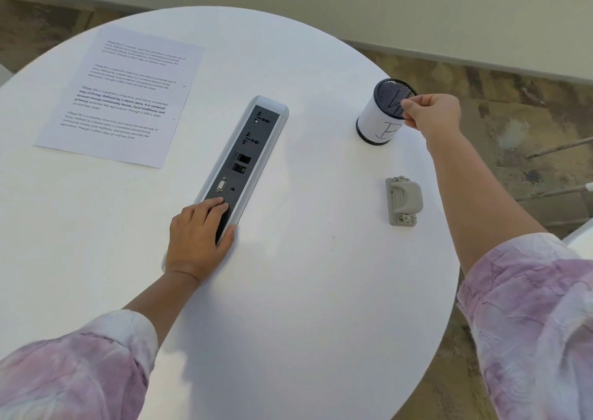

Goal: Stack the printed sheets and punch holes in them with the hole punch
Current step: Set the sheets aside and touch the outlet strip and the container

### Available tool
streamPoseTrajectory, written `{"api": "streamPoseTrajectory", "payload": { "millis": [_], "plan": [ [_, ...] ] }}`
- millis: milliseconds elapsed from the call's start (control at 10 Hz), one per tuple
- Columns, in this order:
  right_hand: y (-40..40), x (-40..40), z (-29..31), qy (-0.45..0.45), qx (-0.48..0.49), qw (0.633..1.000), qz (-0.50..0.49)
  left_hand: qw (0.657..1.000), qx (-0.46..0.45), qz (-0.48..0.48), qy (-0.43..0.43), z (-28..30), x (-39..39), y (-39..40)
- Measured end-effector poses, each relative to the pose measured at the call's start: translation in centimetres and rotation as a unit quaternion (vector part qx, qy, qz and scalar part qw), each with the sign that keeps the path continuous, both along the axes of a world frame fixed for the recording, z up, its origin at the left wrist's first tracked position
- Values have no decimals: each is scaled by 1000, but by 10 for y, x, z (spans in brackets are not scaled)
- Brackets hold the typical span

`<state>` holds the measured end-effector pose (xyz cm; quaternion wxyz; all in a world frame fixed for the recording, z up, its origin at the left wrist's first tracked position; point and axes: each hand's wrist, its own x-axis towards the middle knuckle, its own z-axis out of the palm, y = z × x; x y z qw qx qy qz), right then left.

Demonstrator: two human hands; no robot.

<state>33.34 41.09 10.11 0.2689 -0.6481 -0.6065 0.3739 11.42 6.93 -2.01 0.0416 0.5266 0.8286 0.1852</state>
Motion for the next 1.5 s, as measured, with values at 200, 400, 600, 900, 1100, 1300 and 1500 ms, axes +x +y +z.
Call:
{"api": "streamPoseTrajectory", "payload": {
  "millis": [200, 400, 600, 900, 1100, 1300, 1500],
  "plan": [
    [-5, 4, -4, 36, 7, 999, 7, 1000, -4, 1, -1, 0, 0, -1],
    [-40, 1, 3, 28, 48, 996, 71, 1000, -1, 0, 1, 0, -1, 0],
    [-134, -7, -25, -144, -13, 962, 231, 1000, 5, -3, 4, -1, -2, -1],
    [-209, 27, -77, -194, -66, 957, 206, 1000, 7, -2, 10, -4, -2, 0],
    [-217, 23, -80, -232, -12, 951, 205, 1000, 9, -3, 13, -4, -2, 0],
    [-217, 18, -80, -284, 11, 933, 222, 1000, 7, -4, 14, -5, -3, -1],
    [-212, 4, -84, -367, -3, 899, 237, 1000, 6, -3, 11, -4, -2, -1]
  ]
}}
